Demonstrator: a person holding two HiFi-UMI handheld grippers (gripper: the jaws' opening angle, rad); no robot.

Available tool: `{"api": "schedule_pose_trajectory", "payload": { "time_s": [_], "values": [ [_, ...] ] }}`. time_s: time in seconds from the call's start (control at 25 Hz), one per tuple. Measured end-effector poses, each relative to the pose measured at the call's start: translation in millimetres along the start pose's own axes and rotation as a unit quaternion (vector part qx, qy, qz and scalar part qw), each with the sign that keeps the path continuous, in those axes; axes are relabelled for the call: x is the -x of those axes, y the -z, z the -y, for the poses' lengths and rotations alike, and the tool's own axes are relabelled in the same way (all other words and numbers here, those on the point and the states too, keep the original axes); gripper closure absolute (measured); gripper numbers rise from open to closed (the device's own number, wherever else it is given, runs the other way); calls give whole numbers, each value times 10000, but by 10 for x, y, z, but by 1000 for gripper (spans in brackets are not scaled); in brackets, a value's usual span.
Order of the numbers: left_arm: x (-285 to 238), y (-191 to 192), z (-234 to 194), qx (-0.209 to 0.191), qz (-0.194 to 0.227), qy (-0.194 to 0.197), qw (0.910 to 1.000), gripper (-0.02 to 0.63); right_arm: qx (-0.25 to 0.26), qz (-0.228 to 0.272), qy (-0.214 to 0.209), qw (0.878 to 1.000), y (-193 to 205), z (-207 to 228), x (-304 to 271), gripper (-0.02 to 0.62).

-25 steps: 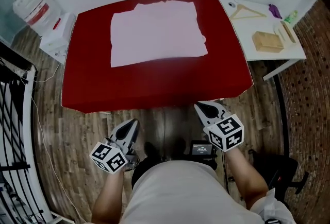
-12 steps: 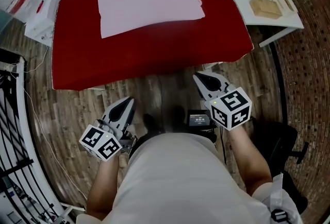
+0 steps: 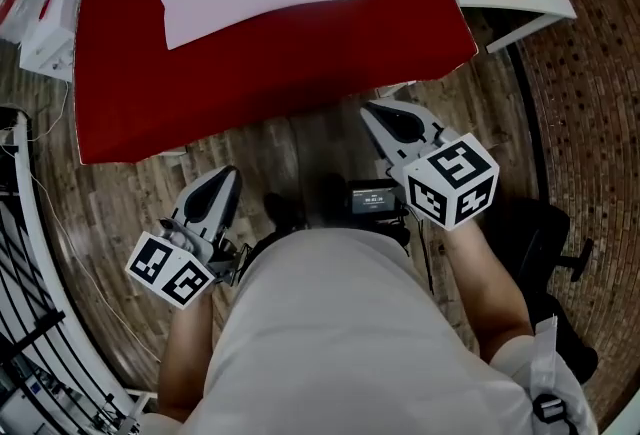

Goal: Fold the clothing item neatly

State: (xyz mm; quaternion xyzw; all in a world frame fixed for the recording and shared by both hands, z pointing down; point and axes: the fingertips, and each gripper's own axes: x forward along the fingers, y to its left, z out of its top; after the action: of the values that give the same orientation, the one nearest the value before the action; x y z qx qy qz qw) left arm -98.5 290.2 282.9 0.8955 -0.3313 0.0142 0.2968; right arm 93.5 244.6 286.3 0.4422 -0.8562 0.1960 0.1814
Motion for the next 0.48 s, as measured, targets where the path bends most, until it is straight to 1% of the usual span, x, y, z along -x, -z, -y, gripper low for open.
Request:
{"api": "schedule_pose_trajectory", "payload": {
  "time_s": [0.28, 0.48],
  "values": [
    [-71, 37, 87, -46, -141, 97, 9998, 600, 1, -28, 109, 9999, 33, 37, 94, 581],
    [-103, 74, 124, 57, -151, 128, 9998, 600, 27, -63, 166, 9998, 66, 60, 146, 581]
  ]
}}
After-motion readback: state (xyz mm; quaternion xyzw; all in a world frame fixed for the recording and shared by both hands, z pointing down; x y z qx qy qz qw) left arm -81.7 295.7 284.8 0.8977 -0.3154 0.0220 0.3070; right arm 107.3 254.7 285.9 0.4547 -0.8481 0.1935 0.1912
